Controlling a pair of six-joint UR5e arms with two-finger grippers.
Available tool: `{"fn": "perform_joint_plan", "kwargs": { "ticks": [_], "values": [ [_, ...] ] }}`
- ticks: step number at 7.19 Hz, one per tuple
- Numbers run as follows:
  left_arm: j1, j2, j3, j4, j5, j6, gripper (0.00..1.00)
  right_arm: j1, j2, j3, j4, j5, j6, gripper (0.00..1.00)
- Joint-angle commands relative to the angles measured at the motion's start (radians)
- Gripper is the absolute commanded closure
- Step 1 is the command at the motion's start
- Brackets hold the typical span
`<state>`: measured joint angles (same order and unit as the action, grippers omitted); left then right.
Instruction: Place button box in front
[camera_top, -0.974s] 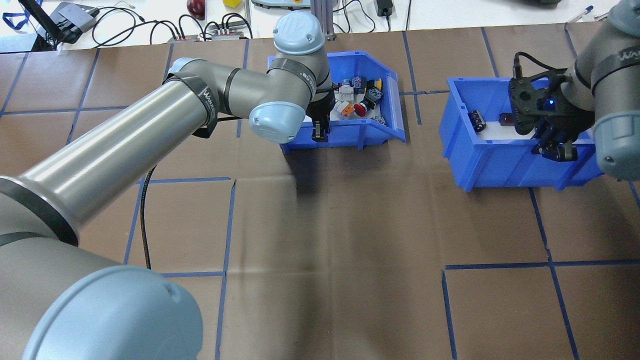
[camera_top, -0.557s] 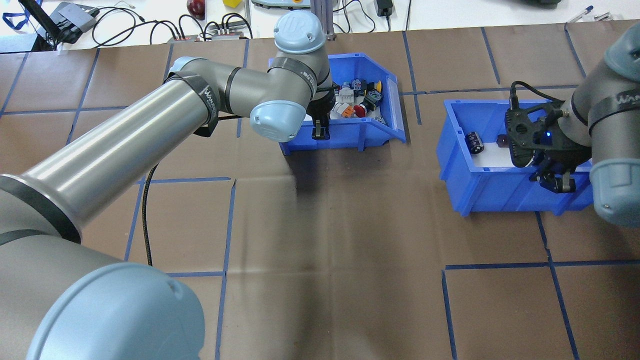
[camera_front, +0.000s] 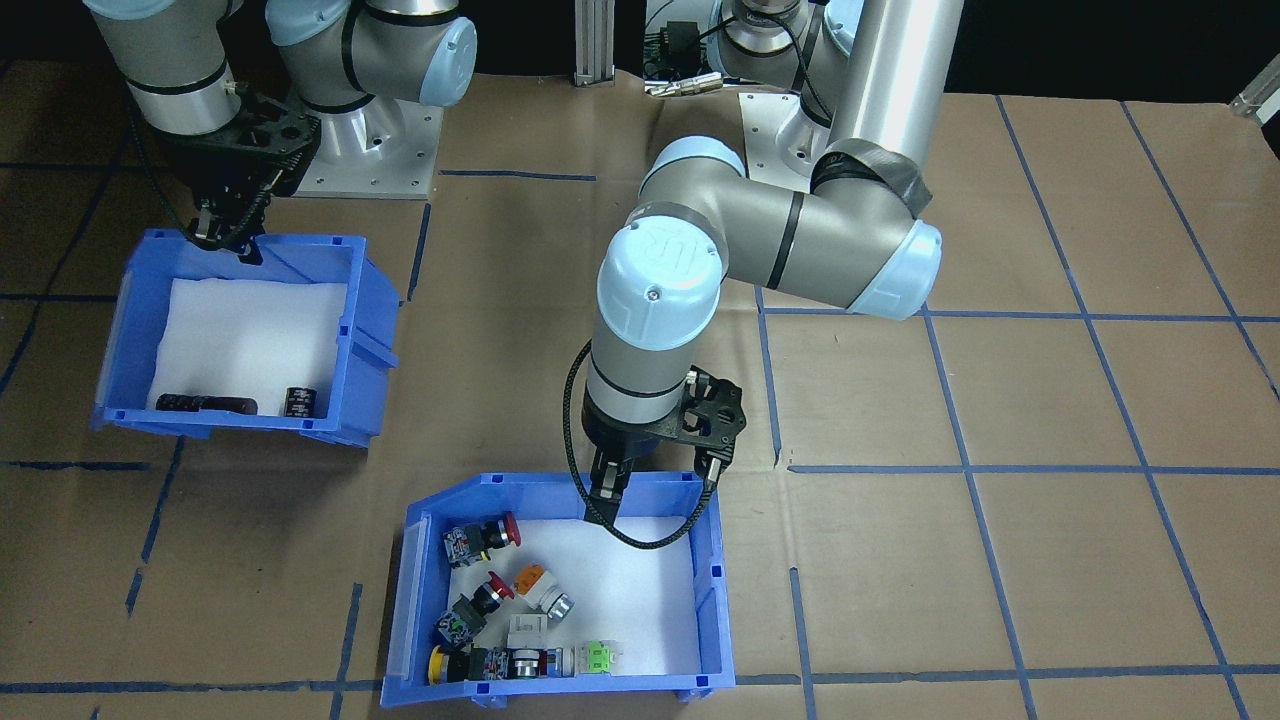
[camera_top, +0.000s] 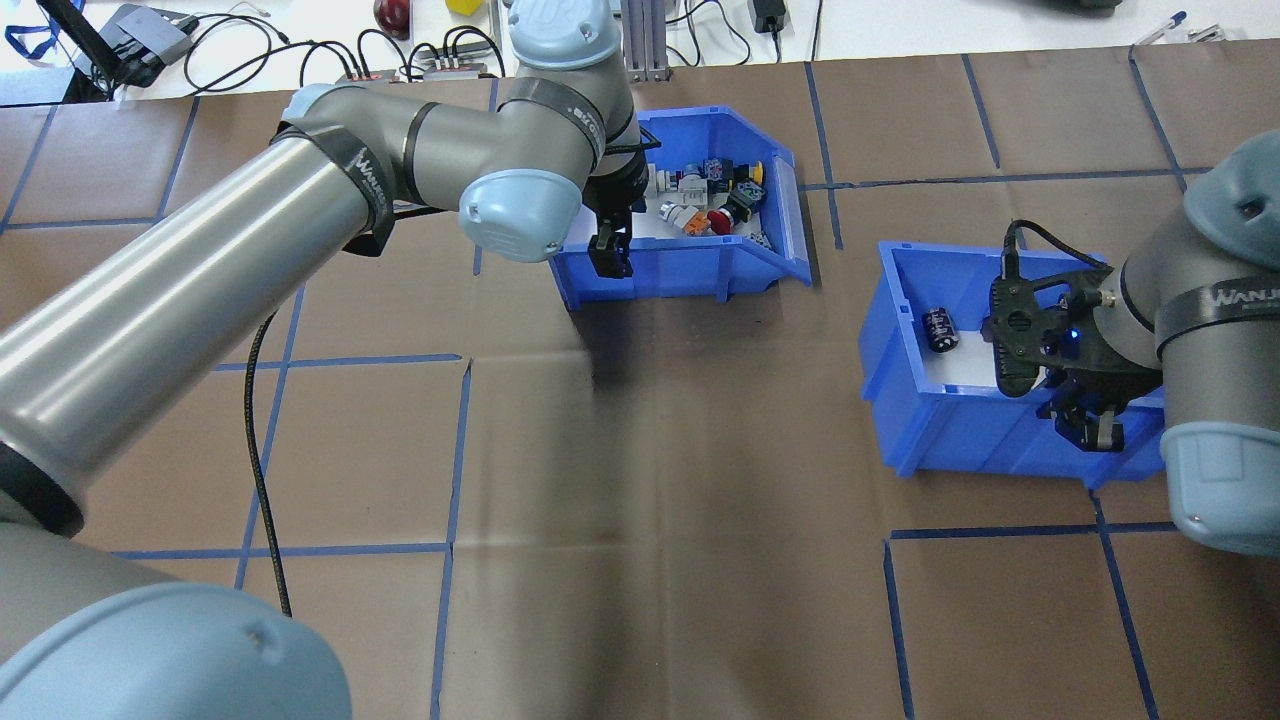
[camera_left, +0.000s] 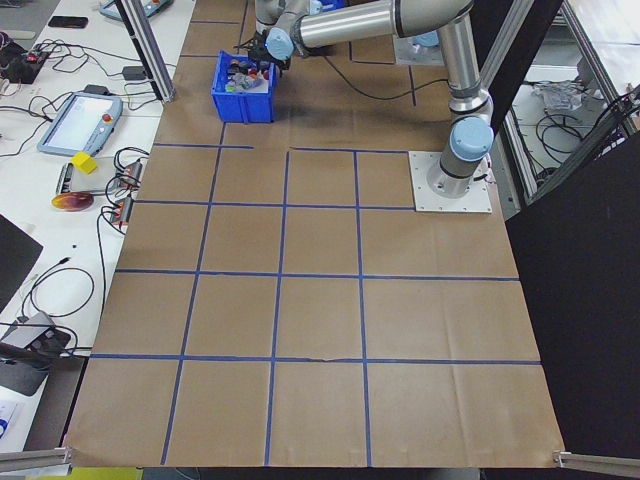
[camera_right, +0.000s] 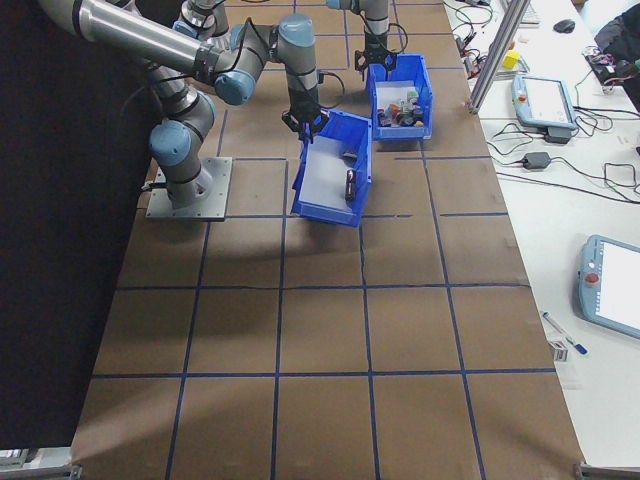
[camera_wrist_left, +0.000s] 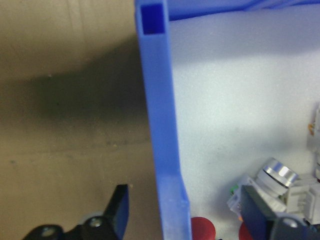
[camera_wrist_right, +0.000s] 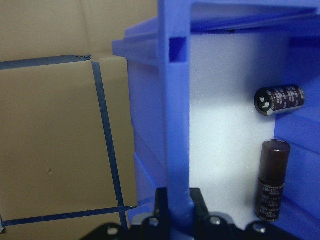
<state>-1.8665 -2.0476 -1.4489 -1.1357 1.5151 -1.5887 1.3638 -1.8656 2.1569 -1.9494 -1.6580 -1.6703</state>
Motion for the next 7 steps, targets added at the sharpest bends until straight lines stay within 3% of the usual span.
{"fn": "perform_joint_plan", "kwargs": {
  "ticks": [1,2,5,7],
  "values": [
    [0.023,0.137,-0.010,-0.212,0.029,0.305,0.11,0.120,0.000,0.004,-0.005,-0.009,0.108,0.97],
    [0.047,0.226,-0.018,-0.313,0.028,0.479,0.01,0.179,0.002,0.004,-0.011,-0.011,0.177,0.97],
    [0.091,0.503,-0.120,-0.461,0.033,1.198,0.01,0.353,0.009,0.003,-0.016,-0.011,0.373,0.96],
    [0.256,0.744,-0.284,-0.506,0.025,1.592,0.00,0.464,0.022,0.003,-0.063,-0.009,0.509,0.96]
  ]
}}
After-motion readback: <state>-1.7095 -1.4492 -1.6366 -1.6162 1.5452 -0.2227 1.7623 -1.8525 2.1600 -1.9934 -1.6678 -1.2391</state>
